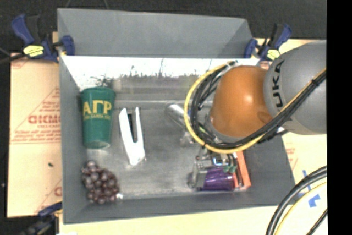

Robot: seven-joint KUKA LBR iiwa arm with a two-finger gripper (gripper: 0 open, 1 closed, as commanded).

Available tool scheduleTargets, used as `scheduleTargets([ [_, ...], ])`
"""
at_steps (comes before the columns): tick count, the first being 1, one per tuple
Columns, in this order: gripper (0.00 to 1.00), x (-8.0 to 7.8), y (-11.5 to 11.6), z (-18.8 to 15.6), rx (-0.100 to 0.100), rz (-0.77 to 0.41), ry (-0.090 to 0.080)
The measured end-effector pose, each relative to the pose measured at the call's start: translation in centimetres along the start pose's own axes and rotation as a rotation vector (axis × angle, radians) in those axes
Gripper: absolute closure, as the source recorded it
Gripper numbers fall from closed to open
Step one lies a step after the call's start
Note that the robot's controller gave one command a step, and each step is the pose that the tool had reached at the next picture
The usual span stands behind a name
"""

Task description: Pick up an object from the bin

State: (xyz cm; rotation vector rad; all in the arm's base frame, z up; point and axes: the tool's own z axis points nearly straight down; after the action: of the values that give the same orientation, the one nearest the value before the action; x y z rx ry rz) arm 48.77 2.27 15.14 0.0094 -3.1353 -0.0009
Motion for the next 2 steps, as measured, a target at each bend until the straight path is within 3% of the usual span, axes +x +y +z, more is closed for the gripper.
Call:
scheduleTargets([
  [1,0.0,-0.2,0.0,-0.4,0.0,0.001,-0.009],
  [2,0.0,-0.4,-6.0,7.2,-0.004,-0.109,-0.005],
])
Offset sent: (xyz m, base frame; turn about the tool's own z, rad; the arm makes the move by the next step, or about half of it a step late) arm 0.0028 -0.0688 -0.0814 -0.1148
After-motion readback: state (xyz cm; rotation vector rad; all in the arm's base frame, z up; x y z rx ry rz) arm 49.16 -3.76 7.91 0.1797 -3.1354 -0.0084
